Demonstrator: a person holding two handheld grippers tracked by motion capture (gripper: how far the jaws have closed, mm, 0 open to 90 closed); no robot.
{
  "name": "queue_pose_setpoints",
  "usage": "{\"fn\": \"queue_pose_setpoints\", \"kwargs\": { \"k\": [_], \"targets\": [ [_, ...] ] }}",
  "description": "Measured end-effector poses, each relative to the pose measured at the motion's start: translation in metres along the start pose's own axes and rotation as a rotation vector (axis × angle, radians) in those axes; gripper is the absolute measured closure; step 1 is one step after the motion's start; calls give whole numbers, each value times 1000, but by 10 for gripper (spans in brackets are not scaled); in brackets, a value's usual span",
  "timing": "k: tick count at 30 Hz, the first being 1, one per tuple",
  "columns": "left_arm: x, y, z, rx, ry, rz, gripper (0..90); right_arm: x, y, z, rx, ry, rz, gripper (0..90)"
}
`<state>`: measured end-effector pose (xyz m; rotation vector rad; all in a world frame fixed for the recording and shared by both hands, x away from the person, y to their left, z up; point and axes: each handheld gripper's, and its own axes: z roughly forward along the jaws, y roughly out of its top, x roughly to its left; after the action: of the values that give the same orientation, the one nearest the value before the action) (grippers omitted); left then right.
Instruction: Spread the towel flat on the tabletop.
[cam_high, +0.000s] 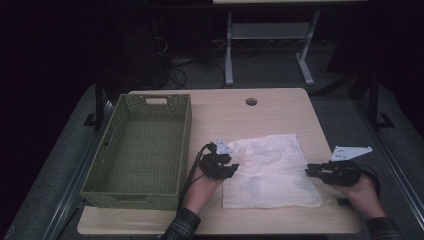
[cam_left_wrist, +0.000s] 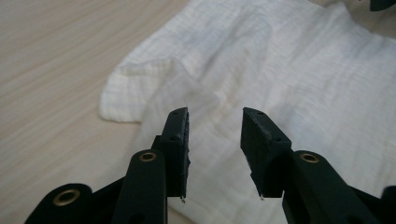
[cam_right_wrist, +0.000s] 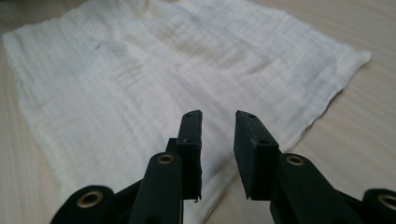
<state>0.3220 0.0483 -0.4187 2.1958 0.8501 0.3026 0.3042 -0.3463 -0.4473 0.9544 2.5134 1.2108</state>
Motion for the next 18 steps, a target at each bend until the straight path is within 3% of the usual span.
{"fn": "queue_pose_setpoints", "kwargs": {
  "k": [8, 14, 18],
  "targets": [
    [16, 12, 12, -7, 57, -24, 634, -15, 25, 16, -17, -7, -20, 715],
    [30, 16, 23, 20, 108, -36, 644, -22, 34, 22, -29, -5, -12, 714],
    [45, 16, 36, 34, 140, -76, 644, -23, 36, 26, -30, 1, -13, 712]
  ]
}}
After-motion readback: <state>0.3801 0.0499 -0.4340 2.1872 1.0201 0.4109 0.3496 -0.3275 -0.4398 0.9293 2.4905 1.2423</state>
